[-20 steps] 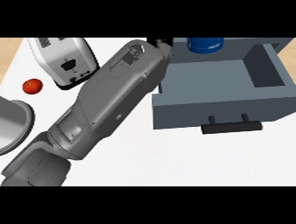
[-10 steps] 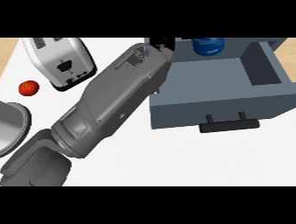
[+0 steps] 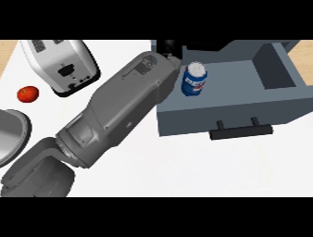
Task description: Pick up the can, place it into the drawer and close the drawer
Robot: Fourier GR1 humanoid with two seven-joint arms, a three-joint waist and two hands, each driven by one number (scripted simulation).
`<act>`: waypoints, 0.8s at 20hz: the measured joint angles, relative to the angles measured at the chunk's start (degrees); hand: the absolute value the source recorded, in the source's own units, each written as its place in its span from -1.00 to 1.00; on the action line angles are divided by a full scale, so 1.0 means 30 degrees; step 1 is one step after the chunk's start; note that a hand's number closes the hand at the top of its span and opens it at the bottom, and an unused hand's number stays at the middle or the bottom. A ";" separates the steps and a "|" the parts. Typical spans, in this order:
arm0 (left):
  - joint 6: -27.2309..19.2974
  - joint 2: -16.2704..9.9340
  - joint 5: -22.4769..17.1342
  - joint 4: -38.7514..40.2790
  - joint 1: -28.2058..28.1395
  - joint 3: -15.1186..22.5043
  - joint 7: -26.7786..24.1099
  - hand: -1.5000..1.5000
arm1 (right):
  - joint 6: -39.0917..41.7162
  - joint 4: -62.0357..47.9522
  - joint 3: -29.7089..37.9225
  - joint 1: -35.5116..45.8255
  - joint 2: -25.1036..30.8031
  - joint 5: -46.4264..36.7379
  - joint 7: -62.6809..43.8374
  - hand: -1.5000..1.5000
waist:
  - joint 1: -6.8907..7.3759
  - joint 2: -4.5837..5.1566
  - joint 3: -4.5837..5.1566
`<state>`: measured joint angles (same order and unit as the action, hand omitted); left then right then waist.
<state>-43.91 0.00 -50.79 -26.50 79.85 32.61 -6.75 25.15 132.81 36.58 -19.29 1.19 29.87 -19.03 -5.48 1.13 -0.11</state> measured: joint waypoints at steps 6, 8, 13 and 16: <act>-0.0020 -0.0001 -0.0858 0.0308 -0.0040 0.0336 -0.0802 -1.00 | 0.0037 -0.0242 0.0005 0.0277 0.0038 -0.0196 0.0116 -1.00 | -0.0013 0.0024 -0.0002; -0.0155 0.0002 -0.1195 0.0240 -0.0136 0.0442 -0.1143 -1.00 | -0.0045 -0.0028 0.0134 0.0429 0.0277 -0.0086 0.0036 -1.00 | -0.0038 0.0022 0.0002; -0.0253 0.0003 -0.1805 0.0070 -0.0053 0.0324 -0.1911 -1.00 | 0.0940 0.0336 0.0733 0.0929 0.1142 -0.1634 0.1889 -1.00 | -0.0020 0.0031 0.0003; -0.0200 0.0002 -0.2145 0.0032 0.0201 0.0197 -0.2283 -1.00 | 0.1420 0.0579 0.0502 0.1484 0.1436 -0.2996 0.2846 -1.00 | 0.0184 0.0031 0.0003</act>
<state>-44.51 0.00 -57.22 -26.40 80.45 33.20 -13.60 29.41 134.54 38.09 -14.83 5.50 20.88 -10.50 -4.93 1.22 -0.11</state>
